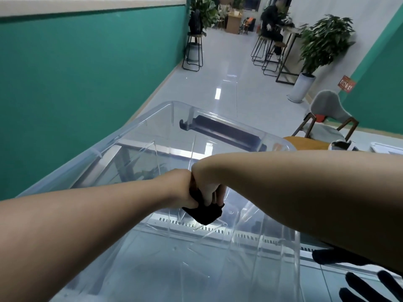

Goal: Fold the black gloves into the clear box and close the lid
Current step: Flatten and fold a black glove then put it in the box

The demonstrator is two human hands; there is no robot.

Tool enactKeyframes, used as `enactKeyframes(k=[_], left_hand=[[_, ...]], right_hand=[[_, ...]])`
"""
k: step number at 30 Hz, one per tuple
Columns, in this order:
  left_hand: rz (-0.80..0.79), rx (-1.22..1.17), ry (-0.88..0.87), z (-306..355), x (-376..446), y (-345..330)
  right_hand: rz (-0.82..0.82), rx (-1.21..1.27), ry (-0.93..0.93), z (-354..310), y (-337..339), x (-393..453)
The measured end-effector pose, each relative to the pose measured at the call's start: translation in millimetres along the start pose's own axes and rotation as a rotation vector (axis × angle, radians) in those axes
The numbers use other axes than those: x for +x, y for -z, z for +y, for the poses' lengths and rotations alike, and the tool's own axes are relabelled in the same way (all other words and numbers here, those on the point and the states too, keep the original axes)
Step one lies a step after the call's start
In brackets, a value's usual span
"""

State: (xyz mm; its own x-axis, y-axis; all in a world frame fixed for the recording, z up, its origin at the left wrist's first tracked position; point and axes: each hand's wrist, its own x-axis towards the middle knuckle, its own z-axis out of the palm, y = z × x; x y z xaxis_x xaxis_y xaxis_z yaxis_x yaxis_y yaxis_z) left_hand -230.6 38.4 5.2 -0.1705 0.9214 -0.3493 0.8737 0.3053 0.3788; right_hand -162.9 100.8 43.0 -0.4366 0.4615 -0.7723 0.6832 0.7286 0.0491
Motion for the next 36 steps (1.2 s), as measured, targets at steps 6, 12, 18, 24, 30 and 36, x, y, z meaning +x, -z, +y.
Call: enactKeyframes(k=[6,12,18,24,30,36], left_hand=[[0.001,0.099,-0.096,-4.6,2.2,-22.1],[-0.097,0.232,-0.081,6.4,-2.3,-11.3],[-0.288,0.399,-0.013,33.6,-43.0,33.4],[-0.091,0.461,0.022,76.5,-94.0,59.0],[0.295,0.066,-0.069,111.6,-132.5,54.2],[0.505,0.174,-0.170,155.5,-157.0,27.6]], right_hand=[[-0.082,-0.155,0.030,1.5,3.1,-17.1],[-0.017,-0.402,0.025,0.9,9.7,-38.9],[0.017,-0.510,0.155,6.7,20.9,-57.4],[0.448,-0.218,0.246,22.2,5.6,-103.2],[0.959,0.353,0.567,61.6,-52.9,-147.9],[1.239,0.589,0.743,93.5,-115.0,-154.4]])
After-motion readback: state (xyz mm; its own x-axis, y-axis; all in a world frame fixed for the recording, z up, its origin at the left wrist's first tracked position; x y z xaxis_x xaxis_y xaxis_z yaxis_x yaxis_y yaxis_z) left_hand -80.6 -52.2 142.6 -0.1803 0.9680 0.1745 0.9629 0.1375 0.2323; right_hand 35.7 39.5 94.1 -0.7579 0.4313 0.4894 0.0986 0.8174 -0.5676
